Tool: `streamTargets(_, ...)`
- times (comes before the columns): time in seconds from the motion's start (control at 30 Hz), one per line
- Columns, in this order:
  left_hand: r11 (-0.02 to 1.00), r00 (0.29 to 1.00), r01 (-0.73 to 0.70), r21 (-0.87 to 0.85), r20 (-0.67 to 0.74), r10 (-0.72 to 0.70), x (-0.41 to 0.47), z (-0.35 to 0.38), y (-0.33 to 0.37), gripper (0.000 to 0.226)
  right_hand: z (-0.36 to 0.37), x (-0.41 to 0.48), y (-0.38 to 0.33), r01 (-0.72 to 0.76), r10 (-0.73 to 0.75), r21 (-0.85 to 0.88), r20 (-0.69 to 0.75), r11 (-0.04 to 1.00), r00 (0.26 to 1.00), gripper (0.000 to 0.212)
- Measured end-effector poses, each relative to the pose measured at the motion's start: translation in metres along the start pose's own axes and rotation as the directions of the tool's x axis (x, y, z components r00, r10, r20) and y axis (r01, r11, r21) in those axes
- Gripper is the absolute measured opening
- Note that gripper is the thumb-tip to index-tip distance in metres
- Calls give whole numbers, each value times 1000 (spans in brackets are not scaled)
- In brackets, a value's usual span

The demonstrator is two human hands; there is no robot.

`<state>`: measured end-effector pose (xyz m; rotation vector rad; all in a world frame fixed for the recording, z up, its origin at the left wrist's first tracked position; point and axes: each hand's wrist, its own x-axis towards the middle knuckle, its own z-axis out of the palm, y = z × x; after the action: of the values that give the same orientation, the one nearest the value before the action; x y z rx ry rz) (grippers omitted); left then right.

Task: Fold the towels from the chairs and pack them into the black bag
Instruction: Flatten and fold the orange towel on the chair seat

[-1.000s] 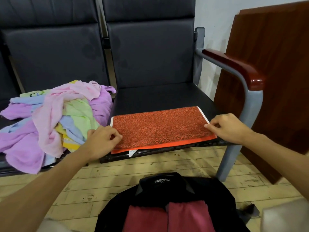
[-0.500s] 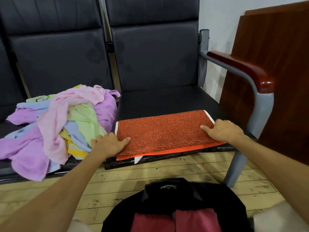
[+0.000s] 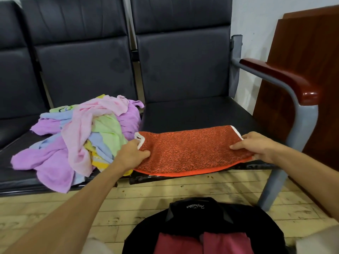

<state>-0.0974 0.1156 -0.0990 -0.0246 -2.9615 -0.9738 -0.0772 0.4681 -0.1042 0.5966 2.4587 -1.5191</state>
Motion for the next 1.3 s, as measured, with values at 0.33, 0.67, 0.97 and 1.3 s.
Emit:
streamTargets(0.33, 327, 915, 394, -859, 335, -223, -12, -10, 30, 18, -2, -15, -6, -99, 81, 352, 64, 931, 995, 25)
streamTargets(0.67, 361, 944, 327, -873, 280, -177, -5, 11, 116, 13, -2, -9, 1, -109, 88, 433, 68, 895, 994, 23)
streamTargets(0.97, 617, 921, 355, -703, 377, -100, -19, 82, 200, 9, -7, -4, 8, -126, 60, 566, 132, 814, 989, 27)
streamTargets(1.3, 791, 940, 124, -599, 325, 99, -32, 111, 193, 25, -11, -12, 0, -139, 19, 637, 191, 758, 981, 35)
